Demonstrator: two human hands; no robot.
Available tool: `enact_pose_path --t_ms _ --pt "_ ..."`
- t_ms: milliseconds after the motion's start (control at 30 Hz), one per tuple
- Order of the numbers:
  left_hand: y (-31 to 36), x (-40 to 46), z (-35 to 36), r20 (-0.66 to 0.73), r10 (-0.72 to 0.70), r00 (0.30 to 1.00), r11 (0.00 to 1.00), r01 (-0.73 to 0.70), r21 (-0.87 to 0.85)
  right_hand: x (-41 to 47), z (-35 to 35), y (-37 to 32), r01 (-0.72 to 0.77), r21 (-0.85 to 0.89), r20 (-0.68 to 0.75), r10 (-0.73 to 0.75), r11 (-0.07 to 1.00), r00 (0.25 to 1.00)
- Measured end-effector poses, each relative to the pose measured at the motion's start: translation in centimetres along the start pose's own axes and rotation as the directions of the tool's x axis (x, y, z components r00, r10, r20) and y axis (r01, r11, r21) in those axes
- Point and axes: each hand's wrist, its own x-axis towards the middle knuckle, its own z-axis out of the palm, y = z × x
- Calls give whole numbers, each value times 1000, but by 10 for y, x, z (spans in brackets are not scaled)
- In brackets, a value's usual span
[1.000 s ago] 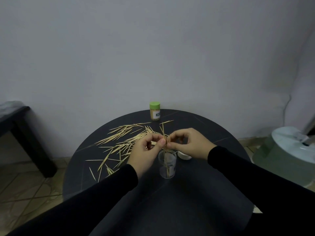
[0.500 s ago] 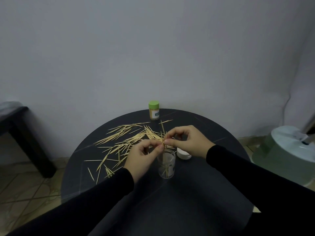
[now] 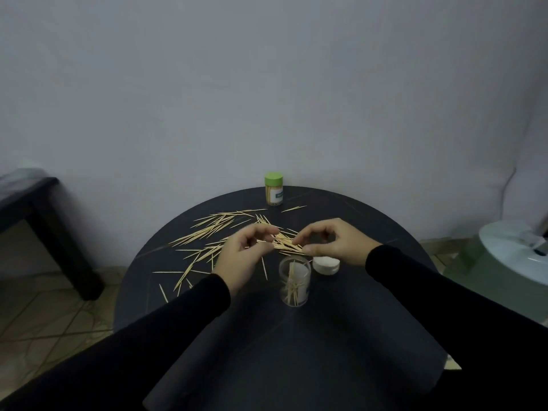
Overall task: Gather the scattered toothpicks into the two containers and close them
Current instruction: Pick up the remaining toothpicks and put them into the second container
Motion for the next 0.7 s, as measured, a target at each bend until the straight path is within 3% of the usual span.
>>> enact_pose_path --t_ms 67,100,167,233,267,500,700 --pt "-4 9 -7 -14 23 1000 988 -20 156 4 1 3 -34 -21 -46 33 999 998" --pt "-7 13 -14 27 50 998 940 -56 336 8 3 5 -75 -108 -67 68 991 995" --pt "-15 19 -25 248 54 967 686 -216 694 16 6 9 -153 -519 -85 127 841 988" --pt "-22 23 -30 430 -48 901 448 -366 816 26 13 10 -115 -784 -40 136 610 990" --pt "-22 24 -30 467 -80 881 399 -401 825 30 16 7 -91 -825 -14 141 557 990" --pt "-20 35 -30 541 -30 840 230 -521 822 57 27 2 -32 -879 46 151 476 987" --pt "-32 37 -25 299 17 954 249 -293 923 76 35 10 -43 -855 -4 78 516 997"
